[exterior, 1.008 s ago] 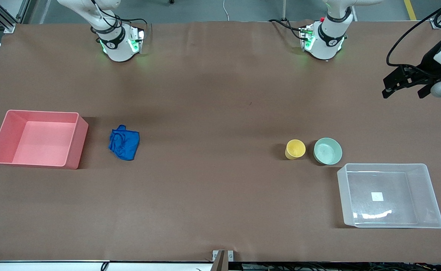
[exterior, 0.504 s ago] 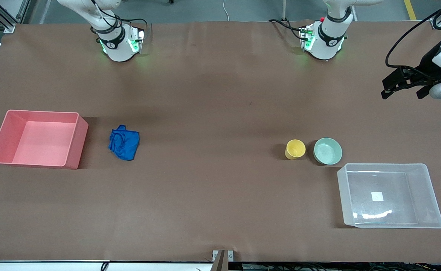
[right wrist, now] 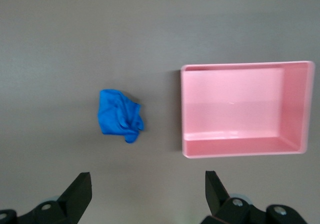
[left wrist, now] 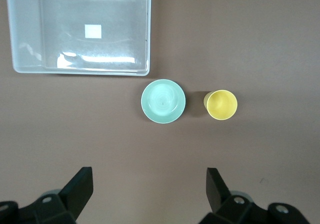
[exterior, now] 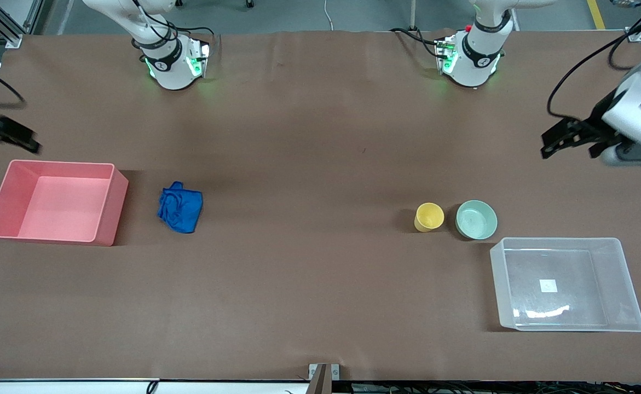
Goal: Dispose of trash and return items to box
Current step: 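Reach the right gripper to the blue cloth while the left gripper reaches the bowl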
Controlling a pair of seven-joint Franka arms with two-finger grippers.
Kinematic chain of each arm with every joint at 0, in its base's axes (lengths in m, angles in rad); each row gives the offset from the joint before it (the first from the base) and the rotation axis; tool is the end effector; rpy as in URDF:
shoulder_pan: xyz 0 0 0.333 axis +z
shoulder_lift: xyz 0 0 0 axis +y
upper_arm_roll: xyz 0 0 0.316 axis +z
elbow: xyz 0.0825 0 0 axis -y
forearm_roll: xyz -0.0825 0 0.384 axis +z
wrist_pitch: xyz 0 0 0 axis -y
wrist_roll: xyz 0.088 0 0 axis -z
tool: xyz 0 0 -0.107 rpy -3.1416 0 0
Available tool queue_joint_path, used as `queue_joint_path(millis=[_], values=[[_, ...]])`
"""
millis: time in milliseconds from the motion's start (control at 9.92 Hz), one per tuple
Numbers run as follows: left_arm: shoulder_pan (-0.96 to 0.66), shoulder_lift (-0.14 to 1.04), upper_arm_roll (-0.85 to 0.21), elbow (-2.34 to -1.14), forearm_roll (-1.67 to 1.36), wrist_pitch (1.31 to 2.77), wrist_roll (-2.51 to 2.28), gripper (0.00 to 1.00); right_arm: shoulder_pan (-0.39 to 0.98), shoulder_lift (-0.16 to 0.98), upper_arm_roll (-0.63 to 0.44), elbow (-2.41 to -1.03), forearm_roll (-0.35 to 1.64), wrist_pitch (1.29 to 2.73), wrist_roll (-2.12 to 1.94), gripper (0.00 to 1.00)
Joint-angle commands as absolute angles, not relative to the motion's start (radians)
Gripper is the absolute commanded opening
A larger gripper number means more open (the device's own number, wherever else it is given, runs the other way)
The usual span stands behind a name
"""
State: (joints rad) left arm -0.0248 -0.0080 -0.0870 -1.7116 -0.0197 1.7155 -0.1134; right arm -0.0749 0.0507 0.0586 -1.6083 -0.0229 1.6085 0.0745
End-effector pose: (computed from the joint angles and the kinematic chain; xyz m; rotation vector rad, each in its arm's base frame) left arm 0.5571 -0.0646 0.5746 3.1215 0.0067 0.0151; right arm 0.5705 -0.0125 0.5815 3.1162 -0.1393 -0.0777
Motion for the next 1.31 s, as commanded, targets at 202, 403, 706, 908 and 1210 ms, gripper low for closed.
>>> queue_joint_path(millis=[202, 403, 706, 908, 1210], values=[[-0.026, 0.015, -0.086, -2.121, -0.017, 2.142, -0.098, 0.97, -0.043, 0.173, 0.139, -1.996, -0.064, 2.118, 0.230, 1.00], [-0.009, 0.081, -0.084, -2.213, -0.017, 2.309, -0.040, 0.97, -0.035, 0.274, 0.144, -2.132, -0.113, 2.383, 0.247, 1.00], [0.025, 0.268, -0.086, -2.218, -0.017, 2.524, -0.018, 0.93, -0.028, 0.403, 0.144, -2.161, -0.123, 2.517, 0.247, 1.00], [0.049, 0.374, -0.086, -2.209, -0.017, 2.641, 0.023, 0.88, -0.032, 0.425, 0.144, -2.172, -0.144, 2.542, 0.248, 1.00], [0.044, 0.452, -0.086, -2.172, -0.015, 2.677, 0.026, 0.63, -0.038, 0.431, 0.144, -2.218, -0.144, 2.634, 0.252, 0.43]])
